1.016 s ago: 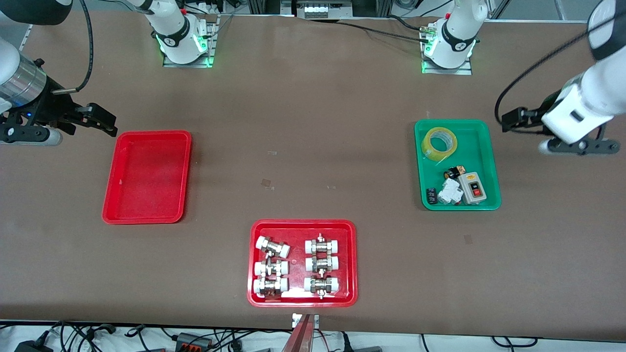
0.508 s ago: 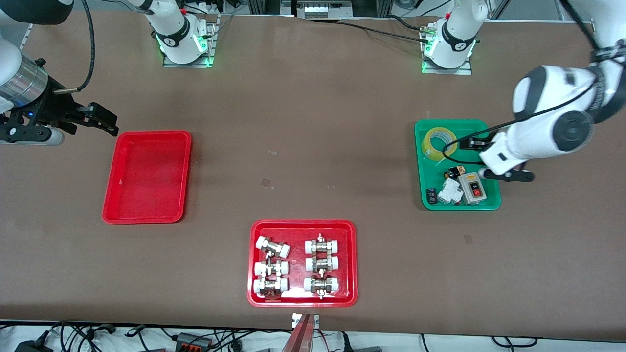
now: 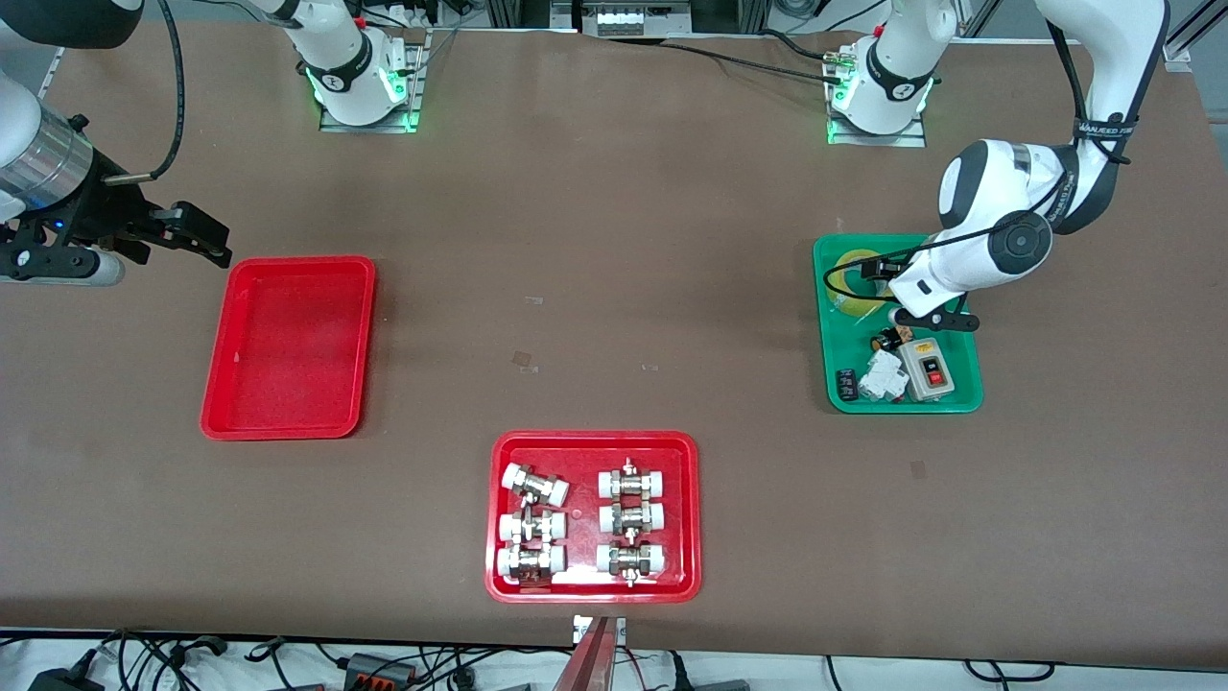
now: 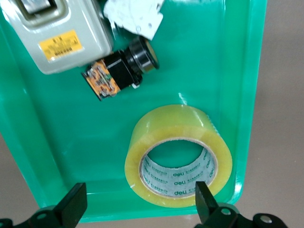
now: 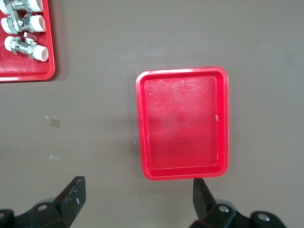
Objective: Left arm passes tape to right arm into tray
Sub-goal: 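Move the left gripper down over the tape roll in the green tray, then close the left gripper on the rim of the tape roll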
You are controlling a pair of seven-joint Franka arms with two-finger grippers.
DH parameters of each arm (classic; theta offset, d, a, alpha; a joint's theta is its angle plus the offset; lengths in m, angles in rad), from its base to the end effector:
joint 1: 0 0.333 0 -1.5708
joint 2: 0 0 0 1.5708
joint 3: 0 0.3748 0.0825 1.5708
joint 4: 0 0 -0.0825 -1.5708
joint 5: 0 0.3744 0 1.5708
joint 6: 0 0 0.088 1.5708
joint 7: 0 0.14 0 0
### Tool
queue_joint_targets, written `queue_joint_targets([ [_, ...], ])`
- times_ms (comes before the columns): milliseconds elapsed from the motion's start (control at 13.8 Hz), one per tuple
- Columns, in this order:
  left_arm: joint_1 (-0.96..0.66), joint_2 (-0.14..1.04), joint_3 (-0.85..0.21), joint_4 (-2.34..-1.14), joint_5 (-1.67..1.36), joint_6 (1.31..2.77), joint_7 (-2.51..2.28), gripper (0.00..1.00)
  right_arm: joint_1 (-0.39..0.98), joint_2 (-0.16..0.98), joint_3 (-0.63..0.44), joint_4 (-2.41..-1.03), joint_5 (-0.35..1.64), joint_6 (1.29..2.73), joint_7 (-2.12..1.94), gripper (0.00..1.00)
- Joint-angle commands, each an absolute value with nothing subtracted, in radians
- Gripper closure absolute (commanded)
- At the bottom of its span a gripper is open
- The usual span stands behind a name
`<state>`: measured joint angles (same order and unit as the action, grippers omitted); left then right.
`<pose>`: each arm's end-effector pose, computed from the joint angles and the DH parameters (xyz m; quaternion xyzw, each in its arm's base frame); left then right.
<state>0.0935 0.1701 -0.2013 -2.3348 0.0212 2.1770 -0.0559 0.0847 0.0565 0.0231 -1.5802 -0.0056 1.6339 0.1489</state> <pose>0.4695 -0.0500 0.2771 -0.9863 0.0343 0.1616 0.0039 0.5670 0.0602 0.6200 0.9998 -0.0204 -0.0011 0.0023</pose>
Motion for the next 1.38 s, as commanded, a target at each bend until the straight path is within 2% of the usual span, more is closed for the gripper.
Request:
queue_joint_targets([
  [0, 0.098, 0.187, -0.209, -2.358, 0.026, 2.204, -0.046, 0.00, 0.089, 0.049, 0.017, -1.572, -0.002, 1.617, 0.161, 0.00],
  [363, 0.114, 0.232, -0.209, -2.361, 0.026, 2.250, -0.048, 0.00, 0.089, 0.049, 0.017, -1.572, -0.002, 1.617, 0.161, 0.00],
  [653, 0.114, 0.239, -0.207, -2.385, 0.026, 2.296, -0.046, 0.08, 0.087, 0.049, 0.017, -1.572, -0.002, 1.617, 0.161, 0.00],
  [870, 0.114, 0.235, -0.207, -2.398, 0.026, 2.313, -0.046, 0.41, 0.087, 0.049, 0.017, -1.572, -0.002, 1.617, 0.161, 0.00],
  [1088, 0.114, 0.230, -0.207, -2.405, 0.029, 2.315, -0.046, 0.53, 0.087, 0.049, 0.017, -1.572, -0.002, 1.617, 0.161, 0.00],
  [1233, 0.117, 0.227, -0.207, -2.405, 0.029, 2.312, -0.046, 0.73, 0.089, 0.049, 0.017, -1.572, -0.002, 1.617, 0.161, 0.00],
  [1306, 0.124, 0.226, -0.207, -2.405, 0.029, 2.310, -0.046, 0.80, 0.089, 0.049, 0.017, -1.572, -0.002, 1.617, 0.161, 0.00],
])
